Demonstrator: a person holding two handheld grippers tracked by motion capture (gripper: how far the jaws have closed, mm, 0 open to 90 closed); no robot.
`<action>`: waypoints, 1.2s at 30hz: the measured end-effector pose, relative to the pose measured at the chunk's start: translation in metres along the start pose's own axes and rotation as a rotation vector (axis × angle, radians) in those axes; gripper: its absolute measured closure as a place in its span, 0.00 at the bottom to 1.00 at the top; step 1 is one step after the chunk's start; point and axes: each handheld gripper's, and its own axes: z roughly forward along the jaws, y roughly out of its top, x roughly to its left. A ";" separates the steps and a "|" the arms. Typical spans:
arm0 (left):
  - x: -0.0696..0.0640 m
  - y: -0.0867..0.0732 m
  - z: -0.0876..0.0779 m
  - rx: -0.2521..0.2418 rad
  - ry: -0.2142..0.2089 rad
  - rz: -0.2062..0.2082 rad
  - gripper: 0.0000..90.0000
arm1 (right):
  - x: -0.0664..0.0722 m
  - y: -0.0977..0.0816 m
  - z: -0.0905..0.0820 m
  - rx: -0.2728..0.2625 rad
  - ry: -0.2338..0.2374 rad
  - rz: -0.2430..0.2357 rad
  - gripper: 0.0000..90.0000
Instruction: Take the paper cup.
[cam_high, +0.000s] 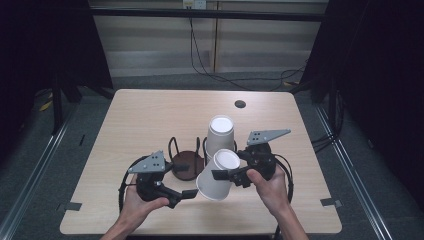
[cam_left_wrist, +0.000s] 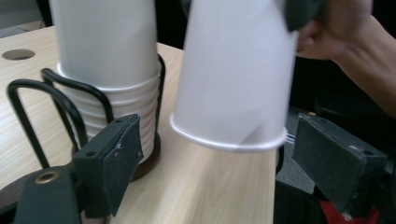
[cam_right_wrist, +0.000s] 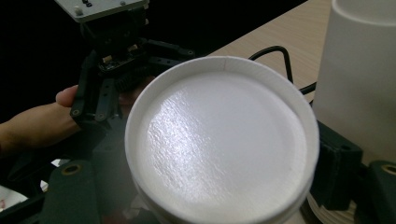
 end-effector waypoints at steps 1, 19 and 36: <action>0.000 0.000 0.000 -0.001 -0.006 -0.002 0.17 | 0.000 0.000 0.001 -0.001 0.006 -0.001 0.27; -0.005 -0.008 0.010 0.022 -0.032 -0.008 0.17 | 0.000 -0.002 0.021 0.016 0.052 0.010 0.27; -0.001 -0.019 0.017 0.043 -0.061 -0.016 0.14 | 0.005 -0.002 0.042 0.047 0.084 -0.003 0.27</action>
